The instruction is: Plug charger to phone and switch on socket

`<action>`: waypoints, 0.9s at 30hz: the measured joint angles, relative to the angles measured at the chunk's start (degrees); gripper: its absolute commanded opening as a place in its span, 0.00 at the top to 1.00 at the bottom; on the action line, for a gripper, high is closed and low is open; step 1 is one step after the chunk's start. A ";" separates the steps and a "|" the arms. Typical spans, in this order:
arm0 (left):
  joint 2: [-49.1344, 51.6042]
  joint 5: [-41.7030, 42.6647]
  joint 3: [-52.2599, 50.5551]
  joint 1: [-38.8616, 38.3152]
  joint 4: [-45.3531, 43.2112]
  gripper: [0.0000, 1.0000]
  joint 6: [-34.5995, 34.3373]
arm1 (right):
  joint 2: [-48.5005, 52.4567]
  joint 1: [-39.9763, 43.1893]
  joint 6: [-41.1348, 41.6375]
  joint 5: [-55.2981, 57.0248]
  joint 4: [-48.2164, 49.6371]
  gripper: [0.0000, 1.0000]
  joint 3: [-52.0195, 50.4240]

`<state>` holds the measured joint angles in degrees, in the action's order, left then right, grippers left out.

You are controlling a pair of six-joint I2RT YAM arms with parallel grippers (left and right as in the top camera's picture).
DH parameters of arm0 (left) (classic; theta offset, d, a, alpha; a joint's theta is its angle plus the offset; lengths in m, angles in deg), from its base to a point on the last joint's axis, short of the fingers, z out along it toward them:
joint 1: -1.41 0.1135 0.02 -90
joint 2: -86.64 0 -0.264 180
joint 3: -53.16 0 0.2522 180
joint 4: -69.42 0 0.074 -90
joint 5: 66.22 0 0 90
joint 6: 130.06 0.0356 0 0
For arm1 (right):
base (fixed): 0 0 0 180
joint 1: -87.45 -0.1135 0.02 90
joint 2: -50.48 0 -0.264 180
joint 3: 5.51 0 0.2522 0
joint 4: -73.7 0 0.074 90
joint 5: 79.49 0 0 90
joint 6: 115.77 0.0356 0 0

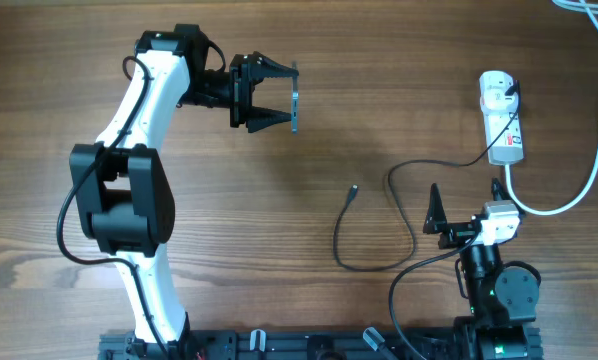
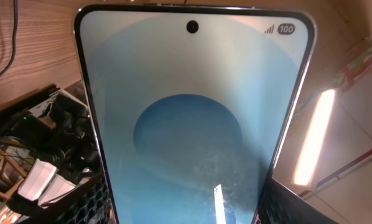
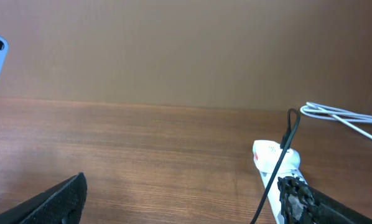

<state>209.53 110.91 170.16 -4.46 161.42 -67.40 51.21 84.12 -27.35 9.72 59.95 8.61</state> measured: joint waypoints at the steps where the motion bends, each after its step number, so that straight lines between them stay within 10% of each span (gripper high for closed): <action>1: 0.00 0.00 -0.02 0.00 0.00 0.28 0.00 | 0.00 0.00 0.00 0.00 0.00 0.00 0.00; 27: -0.02 0.00 -0.02 0.00 0.66 0.28 0.00 | 0.00 0.00 2.29 -0.22 0.00 0.00 0.00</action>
<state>209.51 110.91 170.14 -4.46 162.07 -67.40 51.21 84.12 -25.06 9.50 59.95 8.61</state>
